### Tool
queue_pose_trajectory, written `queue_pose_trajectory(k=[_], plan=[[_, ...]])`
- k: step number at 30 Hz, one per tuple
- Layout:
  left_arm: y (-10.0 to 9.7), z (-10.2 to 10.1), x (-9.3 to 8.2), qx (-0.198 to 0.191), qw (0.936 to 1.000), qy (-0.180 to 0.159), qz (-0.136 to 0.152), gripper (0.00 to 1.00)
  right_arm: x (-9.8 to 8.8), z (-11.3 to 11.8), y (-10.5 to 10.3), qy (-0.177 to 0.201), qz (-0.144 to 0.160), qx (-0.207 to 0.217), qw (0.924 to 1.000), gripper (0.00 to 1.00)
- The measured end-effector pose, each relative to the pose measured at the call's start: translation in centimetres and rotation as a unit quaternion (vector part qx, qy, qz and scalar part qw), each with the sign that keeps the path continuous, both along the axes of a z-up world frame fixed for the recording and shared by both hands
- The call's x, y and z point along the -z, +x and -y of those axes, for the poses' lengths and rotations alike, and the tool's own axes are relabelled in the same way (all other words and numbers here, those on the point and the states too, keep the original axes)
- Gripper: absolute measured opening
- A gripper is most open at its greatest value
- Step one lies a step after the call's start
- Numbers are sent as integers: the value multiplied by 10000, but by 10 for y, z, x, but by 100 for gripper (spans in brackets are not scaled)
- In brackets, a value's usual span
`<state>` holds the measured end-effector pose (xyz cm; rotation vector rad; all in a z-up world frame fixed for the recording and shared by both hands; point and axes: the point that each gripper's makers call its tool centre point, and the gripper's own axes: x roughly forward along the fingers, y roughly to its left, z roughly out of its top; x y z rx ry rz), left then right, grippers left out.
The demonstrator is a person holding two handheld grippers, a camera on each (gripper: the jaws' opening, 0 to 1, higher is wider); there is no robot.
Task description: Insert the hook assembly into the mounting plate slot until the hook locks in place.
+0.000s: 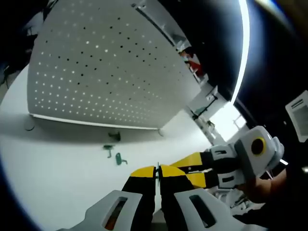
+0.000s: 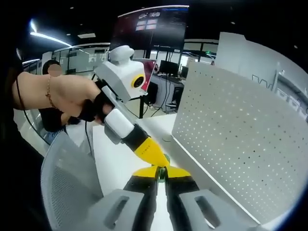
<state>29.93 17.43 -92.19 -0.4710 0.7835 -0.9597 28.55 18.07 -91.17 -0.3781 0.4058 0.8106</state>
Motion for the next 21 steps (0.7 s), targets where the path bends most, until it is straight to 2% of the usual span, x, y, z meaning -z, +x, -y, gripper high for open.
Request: queue_pose_trajectory(k=[7, 12, 19, 20, 21], plan=[[-2, 0, -3, 12, 10000, 6, -21, 1, 0, -2, -5, -176, 118, -254, 9995, 1], [-5, 2, -4, 85, 9999, 50, 71, 1, -2, -1, -7, -163, 62, -266, 9995, 0], [-9, 1, -13, 218, 9979, 28, 606, 3, -9, 0, -10, 31, 94, -135, 9999, 0], [-9, 0, -15, 283, 9964, 45, 795, 3, -11, 0, -9, 91, 81, -111, 9999, 0], [-9, 0, -17, 263, 9960, 24, 849, 4, -12, 0, -9, 141, 64, -88, 9998, 0]])
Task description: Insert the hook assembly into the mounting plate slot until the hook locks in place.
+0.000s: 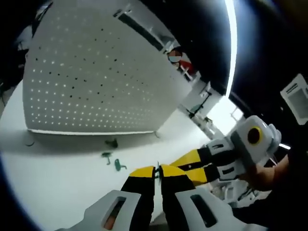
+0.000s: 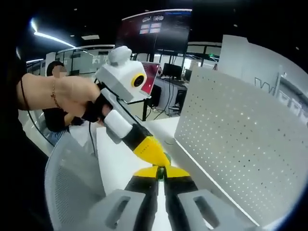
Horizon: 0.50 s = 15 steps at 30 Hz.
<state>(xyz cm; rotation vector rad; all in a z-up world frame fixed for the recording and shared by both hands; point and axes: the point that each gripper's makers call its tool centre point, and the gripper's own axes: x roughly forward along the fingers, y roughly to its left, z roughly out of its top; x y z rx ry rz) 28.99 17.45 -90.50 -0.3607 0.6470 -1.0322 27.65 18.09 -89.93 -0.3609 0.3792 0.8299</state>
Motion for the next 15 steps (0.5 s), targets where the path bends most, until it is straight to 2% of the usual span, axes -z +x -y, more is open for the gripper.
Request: queue_pose_trajectory(k=[2, 3, 4, 5, 7, 9, 11, 13, 15], plan=[[1, -2, -4, -125, 9998, -120, -117, 7, -2, 2, 2, 24, 23, 78, 10000, 0], [1, -5, -7, -130, 9998, -149, -93, 10, -4, 5, 5, -25, 141, 141, 9998, 0], [3, -8, -10, -207, 9996, -172, -42, 18, -9, 10, 9, -65, 326, 250, 9991, 0], [6, -12, -12, -324, 9993, -169, 17, 26, -11, 11, 10, -54, 376, 290, 9989, 0], [9, -18, -13, -418, 9989, -17, 216, 38, -14, 17, 14, 4, 423, 420, 9982, 0], [5, -19, -14, -241, 9984, 139, 483, 45, -23, 20, 19, 231, 502, 573, 9968, 0], [-1, -15, -25, -215, 9981, -71, 579, 63, -29, 23, 22, 368, 579, 669, 9954, 0], [-6, -14, -32, -150, 9960, 4, 886, 78, -38, 24, 25, 462, 722, 739, 9936, 0], [-11, -12, -38, -117, 9942, 4, 1067, 82, -52, 25, 28, 691, 919, 847, 9898, 0]])
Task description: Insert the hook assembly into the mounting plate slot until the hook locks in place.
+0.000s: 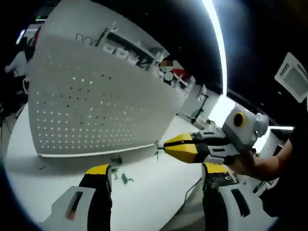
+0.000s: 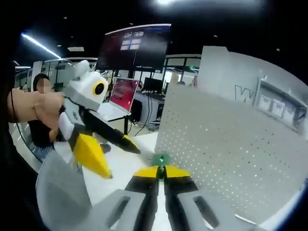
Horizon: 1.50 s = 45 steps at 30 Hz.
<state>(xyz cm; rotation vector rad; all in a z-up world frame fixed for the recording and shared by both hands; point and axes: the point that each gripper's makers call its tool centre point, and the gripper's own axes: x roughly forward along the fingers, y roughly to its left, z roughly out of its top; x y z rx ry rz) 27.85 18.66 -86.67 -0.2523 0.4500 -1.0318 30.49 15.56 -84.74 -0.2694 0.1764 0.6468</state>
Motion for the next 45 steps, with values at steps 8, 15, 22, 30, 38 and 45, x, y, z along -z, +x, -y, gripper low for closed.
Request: queue_pose_trajectory(k=[8, 15, 22, 30, 38, 45], plan=[[-11, 9, -13, 102, 9994, -38, 321, 99, -18, 4, 16, 256, 450, 315, 9982, 0], [-12, 5, 2, 177, 9958, 638, 625, 100, -31, 14, 36, 684, 903, 888, 9896, 0], [-5, -4, 1, -80, 9963, 582, 635, 100, -36, 26, 57, 995, 1106, 1347, 9797, 0], [6, -20, 9, -418, 9957, 631, 540, 100, -52, 61, 101, 1427, 1419, 2226, 9539, 0], [21, -50, 20, -905, 9929, 670, 384, 100, -52, 85, 145, 1418, 1508, 2585, 9436, 0], [28, -65, 37, -1185, 9889, 848, 279, 99, -60, 102, 168, 1329, 1680, 2809, 9355, 0]])
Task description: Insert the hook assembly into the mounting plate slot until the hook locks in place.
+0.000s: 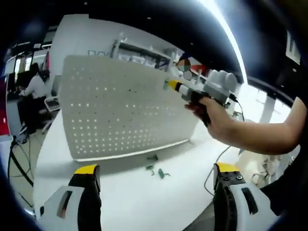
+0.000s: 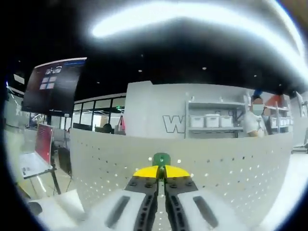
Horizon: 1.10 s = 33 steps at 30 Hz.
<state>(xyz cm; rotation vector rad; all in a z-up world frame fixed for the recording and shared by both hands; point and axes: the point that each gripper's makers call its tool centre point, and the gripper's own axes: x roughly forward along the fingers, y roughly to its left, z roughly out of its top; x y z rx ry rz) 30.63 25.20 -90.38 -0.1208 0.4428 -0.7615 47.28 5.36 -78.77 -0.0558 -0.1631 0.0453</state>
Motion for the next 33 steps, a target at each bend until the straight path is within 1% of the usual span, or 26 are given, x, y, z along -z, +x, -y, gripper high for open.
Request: queue_pose_trajectory(k=[3, 6, 10, 13, 16, 17, 18, 20, 21, 23, 25, 33], plan=[[2, -3, 4, -69, 9999, -51, -57, 97, 4, 2, 6, -99, -39, 38, 9999, 0], [5, -5, 10, -145, 9998, -54, -116, 96, 4, 7, 9, -12, -17, 83, 10000, 0], [6, -4, 13, -143, 9997, -85, -195, 95, 4, 15, 13, -73, 40, 164, 9998, 0], [10, -2, 13, -148, 9991, -280, -297, 96, 5, 22, 16, -59, 86, 291, 9995, 0], [14, -2, 14, -153, 9992, -247, -284, 97, 6, 23, 19, -74, 106, 287, 9995, 0], [15, -2, 15, -152, 9992, -220, -282, 97, 4, 24, 19, -169, 152, 302, 9993, 0], [16, -2, 15, -148, 9992, -223, -286, 97, 4, 24, 20, -157, 158, 283, 9994, 0], [17, -2, 15, -156, 9991, -241, -320, 96, 8, 26, 24, -236, 91, 316, 9992, 0], [17, -2, 16, -164, 9990, -231, -334, 96, 7, 25, 24, -326, 165, 347, 9987, 0], [17, -3, 17, -172, 9990, -201, -352, 96, 8, 25, 24, -319, 178, 346, 9987, 0], [18, -5, 17, -206, 9989, -204, -366, 96, 7, 25, 24, -235, 226, 354, 9988, 0], [17, -11, 17, -224, 9989, -173, -386, 95, 8, 25, 22, -229, 296, 409, 9985, 0]])
